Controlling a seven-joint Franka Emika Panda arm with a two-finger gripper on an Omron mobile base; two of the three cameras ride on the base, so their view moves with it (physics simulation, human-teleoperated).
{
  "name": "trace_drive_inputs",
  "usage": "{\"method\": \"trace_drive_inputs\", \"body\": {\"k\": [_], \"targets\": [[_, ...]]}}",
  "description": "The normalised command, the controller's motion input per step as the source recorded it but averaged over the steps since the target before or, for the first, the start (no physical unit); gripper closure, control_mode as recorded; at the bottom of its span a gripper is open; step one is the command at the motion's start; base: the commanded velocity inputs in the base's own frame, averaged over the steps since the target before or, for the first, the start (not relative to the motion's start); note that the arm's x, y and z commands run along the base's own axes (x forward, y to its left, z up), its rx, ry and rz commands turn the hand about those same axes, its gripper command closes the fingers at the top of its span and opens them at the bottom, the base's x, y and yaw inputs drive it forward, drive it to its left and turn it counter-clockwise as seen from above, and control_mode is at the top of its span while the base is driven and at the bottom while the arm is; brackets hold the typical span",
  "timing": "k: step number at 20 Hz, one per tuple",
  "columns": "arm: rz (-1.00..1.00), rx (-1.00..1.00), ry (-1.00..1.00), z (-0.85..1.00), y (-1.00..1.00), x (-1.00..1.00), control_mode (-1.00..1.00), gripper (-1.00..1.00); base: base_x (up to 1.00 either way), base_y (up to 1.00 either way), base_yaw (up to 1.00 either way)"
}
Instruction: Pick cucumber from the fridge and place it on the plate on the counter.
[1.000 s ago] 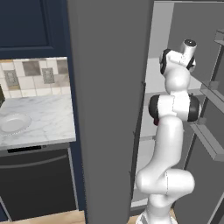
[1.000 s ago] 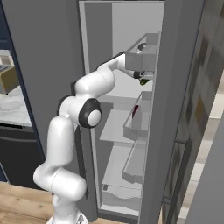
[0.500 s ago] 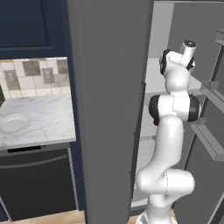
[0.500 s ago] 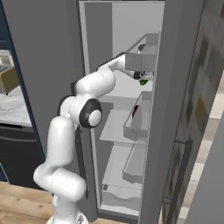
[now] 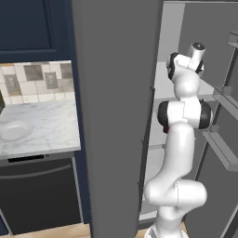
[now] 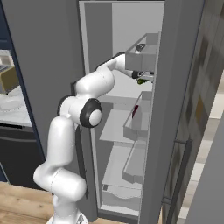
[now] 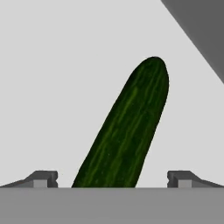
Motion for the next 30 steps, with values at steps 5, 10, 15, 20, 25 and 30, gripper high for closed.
{"method": "trace_drive_inputs", "body": {"k": [5, 10, 15, 20, 25, 30], "targets": [[0.00, 0.03, 0.02, -0.30, 0.09, 0.10, -1.00, 1.00, 0.00, 0.00, 0.00], [0.00, 0.04, 0.04, -0.32, 0.01, 0.00, -1.00, 1.00, 0.00, 0.00, 0.00], [0.00, 0.02, 0.03, -0.24, 0.00, 0.00, -1.00, 1.00, 0.00, 0.00, 0.00], [0.00, 0.00, 0.01, -0.14, 0.05, 0.00, -1.00, 1.00, 0.00, 0.00, 0.00], [0.08, 0.01, 0.00, 0.00, 0.21, -0.27, -1.00, 1.00, 0.00, 0.00, 0.00], [0.14, 0.00, -0.02, 0.00, 0.27, -0.51, -1.00, 1.00, 0.00, 0.00, 0.00]]}}
